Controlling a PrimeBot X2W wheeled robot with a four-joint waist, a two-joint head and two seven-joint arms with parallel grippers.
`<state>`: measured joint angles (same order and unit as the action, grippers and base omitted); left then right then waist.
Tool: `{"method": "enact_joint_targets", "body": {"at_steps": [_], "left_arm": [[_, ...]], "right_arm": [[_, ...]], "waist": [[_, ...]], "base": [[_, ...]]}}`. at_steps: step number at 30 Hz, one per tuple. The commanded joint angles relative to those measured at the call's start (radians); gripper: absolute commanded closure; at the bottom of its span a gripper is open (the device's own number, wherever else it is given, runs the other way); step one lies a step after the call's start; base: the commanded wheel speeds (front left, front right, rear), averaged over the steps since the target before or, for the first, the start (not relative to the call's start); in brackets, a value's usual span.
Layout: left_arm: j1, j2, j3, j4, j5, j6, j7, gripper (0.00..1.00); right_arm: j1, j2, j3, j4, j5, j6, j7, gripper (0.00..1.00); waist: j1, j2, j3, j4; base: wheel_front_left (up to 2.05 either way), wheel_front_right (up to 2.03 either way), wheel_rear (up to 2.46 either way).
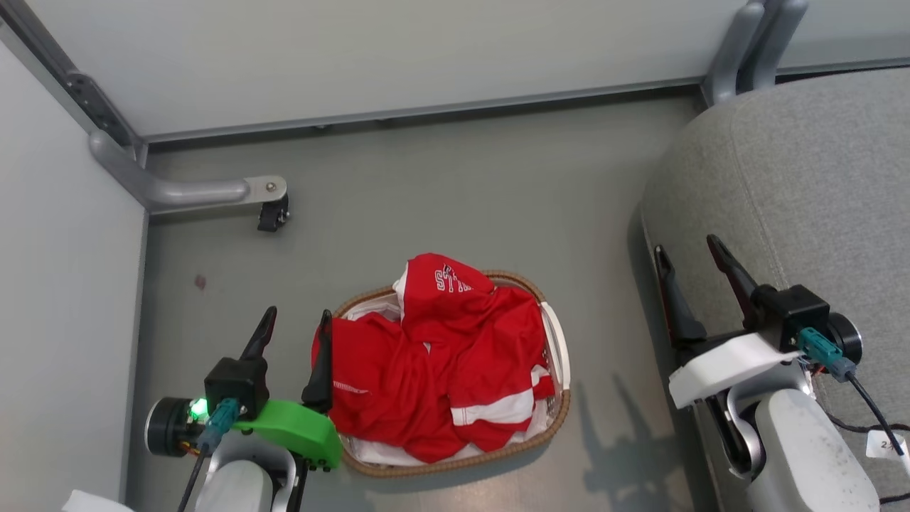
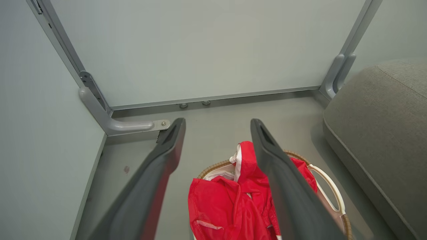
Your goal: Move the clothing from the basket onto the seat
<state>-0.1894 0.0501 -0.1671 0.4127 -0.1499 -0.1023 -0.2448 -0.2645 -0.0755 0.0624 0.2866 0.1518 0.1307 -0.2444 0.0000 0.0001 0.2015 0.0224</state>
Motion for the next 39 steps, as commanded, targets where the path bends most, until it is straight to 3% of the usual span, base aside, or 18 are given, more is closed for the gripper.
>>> {"method": "enact_joint_targets", "body": {"at_steps": [1,9,18,34,39], "left_arm": [[-0.036,0.002,-0.008,0.012,0.026,-0.004,-0.007,0.0],[-0.193,0.003,-0.056,0.103,0.076,-0.024,-0.022,0.0],[-0.347,0.028,-0.095,0.221,0.086,-0.028,-0.02,0.0],[-0.531,0.12,-0.167,0.52,0.152,-0.011,-0.02,0.0],[-0.599,0.134,-0.176,0.642,0.175,0.037,-0.02,0.0]], "right_arm": [[-0.031,0.001,-0.002,-0.013,-0.019,0.0,-0.008,0.0],[-0.152,0.019,0.011,-0.092,-0.091,0.0,-0.022,0.0],[-0.231,0.023,0.032,-0.168,-0.056,0.0,-0.022,0.0],[-0.257,0.023,0.064,-0.228,0.025,0.0,-0.022,0.0],[-0.254,0.023,0.075,-0.236,0.044,0.0,-0.022,0.0]], "waist": [[0.0,-0.0001,0.114,-0.023],[0.0,-0.0001,0.333,-0.083],[0.0,-0.0001,0.505,-0.149],[0.0,-0.0001,0.66,-0.256],[0.0,-0.0001,0.686,-0.277]], "base": [[0.0,0.0,0.0],[0.0,0.0,0.0],[0.0,0.0,0.0],[0.0,0.0,0.0],[0.0,0.0,0.0]]}}
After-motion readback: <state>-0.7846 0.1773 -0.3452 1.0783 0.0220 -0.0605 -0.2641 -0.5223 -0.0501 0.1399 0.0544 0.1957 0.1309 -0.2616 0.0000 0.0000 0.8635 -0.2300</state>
